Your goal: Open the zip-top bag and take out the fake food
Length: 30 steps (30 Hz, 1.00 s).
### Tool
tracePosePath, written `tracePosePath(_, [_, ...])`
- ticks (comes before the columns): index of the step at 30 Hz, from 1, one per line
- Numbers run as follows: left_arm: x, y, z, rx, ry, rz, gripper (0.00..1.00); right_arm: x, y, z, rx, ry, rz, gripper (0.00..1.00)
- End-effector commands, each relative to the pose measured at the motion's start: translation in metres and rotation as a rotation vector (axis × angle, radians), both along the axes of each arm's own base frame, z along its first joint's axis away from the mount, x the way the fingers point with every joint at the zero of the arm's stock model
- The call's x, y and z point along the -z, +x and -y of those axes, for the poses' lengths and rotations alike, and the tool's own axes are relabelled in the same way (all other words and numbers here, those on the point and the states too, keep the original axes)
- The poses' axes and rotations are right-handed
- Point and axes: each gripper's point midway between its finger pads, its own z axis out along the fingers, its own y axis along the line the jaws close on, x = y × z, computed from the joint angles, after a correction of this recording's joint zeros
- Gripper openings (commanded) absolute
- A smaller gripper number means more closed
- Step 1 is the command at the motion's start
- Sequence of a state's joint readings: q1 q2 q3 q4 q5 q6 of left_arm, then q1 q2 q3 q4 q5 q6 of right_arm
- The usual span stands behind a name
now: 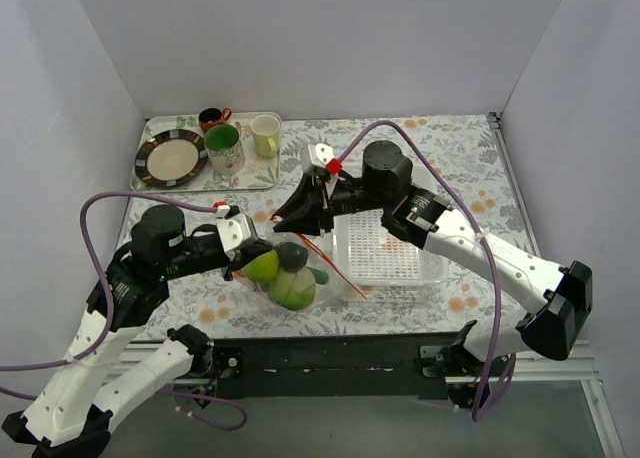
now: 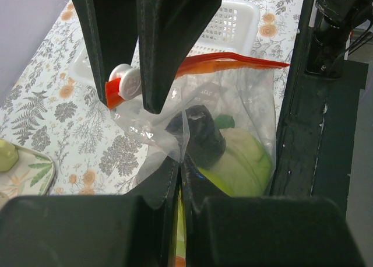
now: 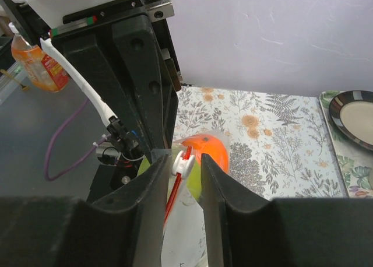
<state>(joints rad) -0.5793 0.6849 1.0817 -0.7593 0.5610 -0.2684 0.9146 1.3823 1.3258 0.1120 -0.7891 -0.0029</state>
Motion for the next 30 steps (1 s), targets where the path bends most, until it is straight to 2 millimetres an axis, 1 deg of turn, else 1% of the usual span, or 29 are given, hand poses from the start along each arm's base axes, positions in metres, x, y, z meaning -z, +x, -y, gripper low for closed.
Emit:
tracePosePath(1, [-0.019, 0.000, -0.001, 0.000, -0.037, 0.070, 0.00, -0.017, 0.002, -0.004, 0.019, 0.055, 0.013, 0.29])
tracePosePath(3, [-0.018, 0.001, -0.002, -0.003, -0.033, 0.073, 0.00, -0.017, 0.005, -0.005, 0.029, 0.054, 0.013, 0.24])
tracePosePath(4, [-0.019, 0.000, -0.002, -0.003, -0.033, 0.076, 0.00, -0.018, 0.004, -0.005, 0.031, 0.055, 0.015, 0.20])
tracePosePath(6, [-0.019, 0.000, -0.003, -0.007, -0.032, 0.079, 0.00, -0.018, 0.006, -0.004, 0.042, 0.052, 0.018, 0.17])
tracePosePath(11, [-0.019, -0.001, -0.004, -0.005, -0.031, 0.087, 0.00, -0.011, 0.009, -0.002, 0.070, 0.022, 0.011, 0.08])
tracePosePath(14, [-0.020, -0.003, -0.005, -0.002, -0.032, 0.089, 0.00, -0.007, 0.010, 0.000, 0.085, 0.009, 0.001, 0.06])
tracePosePath(16, [-0.019, -0.003, -0.005, -0.001, -0.025, 0.083, 0.00, -0.009, 0.009, 0.004, 0.093, 0.011, 0.003, 0.06])
tracePosePath(21, [-0.021, -0.004, -0.008, -0.011, -0.021, 0.094, 0.00, -0.005, 0.009, 0.012, 0.122, -0.003, 0.037, 0.06])
tracePosePath(25, [-0.016, -0.004, -0.010, -0.020, -0.017, 0.090, 0.00, -0.008, 0.006, 0.019, 0.134, 0.000, 0.043, 0.06])
tracePosePath(26, [-0.016, -0.003, -0.010, -0.028, -0.018, 0.091, 0.06, -0.010, 0.005, 0.019, 0.128, 0.003, 0.039, 0.05])
tracePosePath(27, [-0.014, -0.002, -0.010, -0.033, -0.022, 0.078, 0.32, -0.010, 0.004, 0.018, 0.122, 0.004, 0.027, 0.05])
tracePosePath(28, [-0.017, -0.001, -0.009, -0.033, -0.033, 0.084, 0.38, -0.013, 0.002, 0.017, 0.108, 0.010, 0.026, 0.05])
tracePosePath(29, [-0.018, -0.003, -0.007, -0.018, -0.037, 0.080, 0.45, -0.010, 0.003, 0.015, 0.101, 0.003, 0.014, 0.04])
tracePosePath(30, [-0.019, -0.003, -0.006, -0.017, -0.046, 0.074, 0.66, -0.010, 0.003, 0.013, 0.095, 0.001, 0.006, 0.04])
